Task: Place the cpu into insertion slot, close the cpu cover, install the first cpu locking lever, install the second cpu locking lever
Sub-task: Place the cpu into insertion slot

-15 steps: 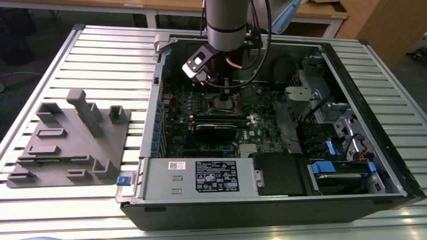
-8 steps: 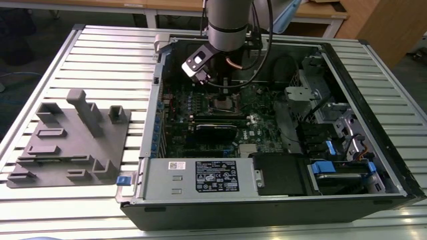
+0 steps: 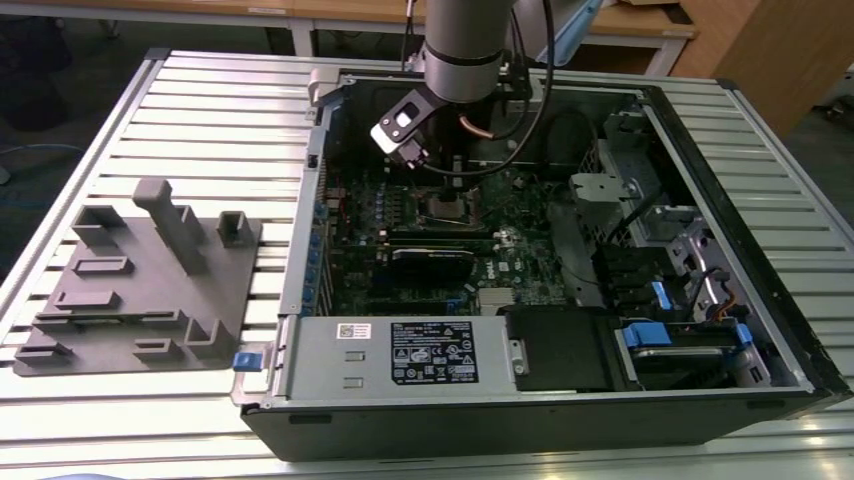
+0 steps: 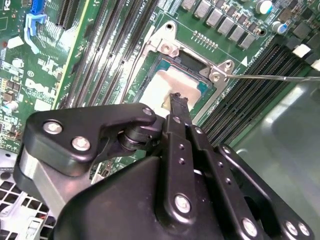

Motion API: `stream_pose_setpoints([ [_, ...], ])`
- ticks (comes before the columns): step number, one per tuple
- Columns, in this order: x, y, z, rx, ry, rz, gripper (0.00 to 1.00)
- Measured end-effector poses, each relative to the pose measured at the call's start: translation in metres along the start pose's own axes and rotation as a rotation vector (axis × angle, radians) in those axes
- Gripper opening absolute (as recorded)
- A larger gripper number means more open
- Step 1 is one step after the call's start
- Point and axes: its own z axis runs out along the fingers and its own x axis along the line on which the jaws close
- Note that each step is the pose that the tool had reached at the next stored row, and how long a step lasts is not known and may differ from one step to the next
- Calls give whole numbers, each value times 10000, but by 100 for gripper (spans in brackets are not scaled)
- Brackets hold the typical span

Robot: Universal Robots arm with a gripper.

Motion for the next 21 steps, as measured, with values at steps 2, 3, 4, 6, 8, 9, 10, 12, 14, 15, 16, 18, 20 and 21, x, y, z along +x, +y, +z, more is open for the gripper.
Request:
stream_pose_setpoints([
  [2, 0, 1, 0, 1, 0, -1, 11],
  [3, 0, 1, -1, 1, -1, -1, 11],
  [4, 0, 2, -6, 3, -4, -1, 11],
  [6, 1, 2, -19, 1, -1, -1, 11],
  [8, 1, 2, -17, -1, 3, -1, 11],
  [9, 1, 2, -14, -1, 1, -1, 11],
  [10, 0, 2, -13, 1, 0, -2, 11],
  [12, 0, 1, -13, 3, -3, -2, 11],
  [14, 0, 1, -11, 1, -1, -1, 11],
  [15, 0, 1, -11, 11, -1, -1, 11],
  [16, 1, 3, -8, 82, 4, 1, 11],
  [18, 1, 2, -10, 99, 0, 3, 11],
  [20, 1, 2, -10, 105, -1, 1, 11],
  [21, 0, 2, -10, 107, -2, 2, 11],
])
